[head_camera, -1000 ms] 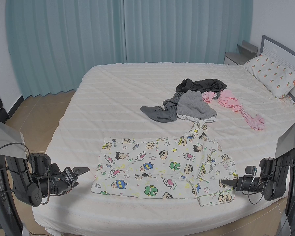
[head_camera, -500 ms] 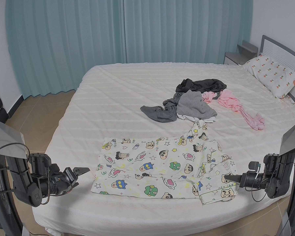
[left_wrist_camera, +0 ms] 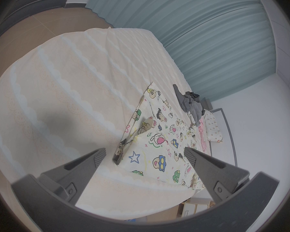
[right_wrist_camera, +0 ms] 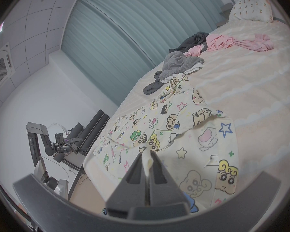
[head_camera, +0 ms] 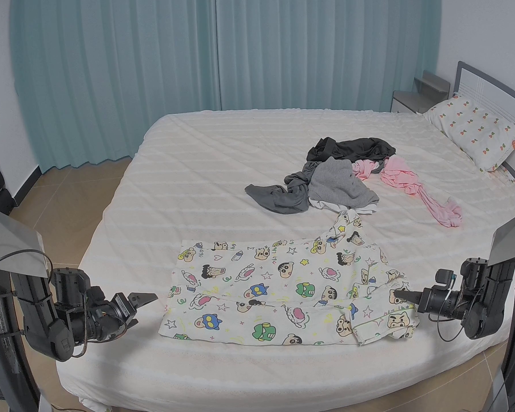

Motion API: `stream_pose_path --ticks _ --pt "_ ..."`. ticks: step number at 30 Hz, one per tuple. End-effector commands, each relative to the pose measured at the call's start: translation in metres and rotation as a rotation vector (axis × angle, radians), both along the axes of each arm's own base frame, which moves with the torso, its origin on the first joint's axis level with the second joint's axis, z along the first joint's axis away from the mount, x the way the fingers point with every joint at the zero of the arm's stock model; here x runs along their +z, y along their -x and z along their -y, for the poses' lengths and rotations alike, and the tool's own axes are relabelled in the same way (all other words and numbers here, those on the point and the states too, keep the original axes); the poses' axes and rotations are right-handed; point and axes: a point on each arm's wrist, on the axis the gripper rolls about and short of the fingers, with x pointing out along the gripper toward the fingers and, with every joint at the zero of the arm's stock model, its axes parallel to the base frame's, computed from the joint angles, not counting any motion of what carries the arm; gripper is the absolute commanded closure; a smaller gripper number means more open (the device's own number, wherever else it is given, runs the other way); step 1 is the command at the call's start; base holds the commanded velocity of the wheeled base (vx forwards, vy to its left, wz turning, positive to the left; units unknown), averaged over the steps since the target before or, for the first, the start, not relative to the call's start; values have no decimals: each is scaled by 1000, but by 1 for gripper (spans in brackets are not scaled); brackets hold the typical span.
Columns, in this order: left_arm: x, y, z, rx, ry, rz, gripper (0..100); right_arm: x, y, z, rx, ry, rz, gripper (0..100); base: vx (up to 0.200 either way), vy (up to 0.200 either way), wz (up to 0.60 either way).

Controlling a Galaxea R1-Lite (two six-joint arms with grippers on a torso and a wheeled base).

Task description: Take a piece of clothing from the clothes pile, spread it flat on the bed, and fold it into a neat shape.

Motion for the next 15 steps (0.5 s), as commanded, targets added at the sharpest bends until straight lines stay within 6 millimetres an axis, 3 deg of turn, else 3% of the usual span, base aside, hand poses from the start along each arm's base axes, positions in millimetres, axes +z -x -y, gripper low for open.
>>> stream_pose_path --ticks 1,6,7,15 --pt "-1 0 0 1 1 -2 0 -5 -6 1 -15 7 9 100 0 0 0" --pt "-1 0 0 1 1 -2 0 -10 -7 1 -24 10 -1 100 0 0 0" --pt "0 0 0 1 1 -1 0 -10 -7 1 -24 10 -1 0 0 0 0" --pt "-1 -15 0 -26 -20 53 0 -11 -8 5 -55 22 -2 0 0 0 0"
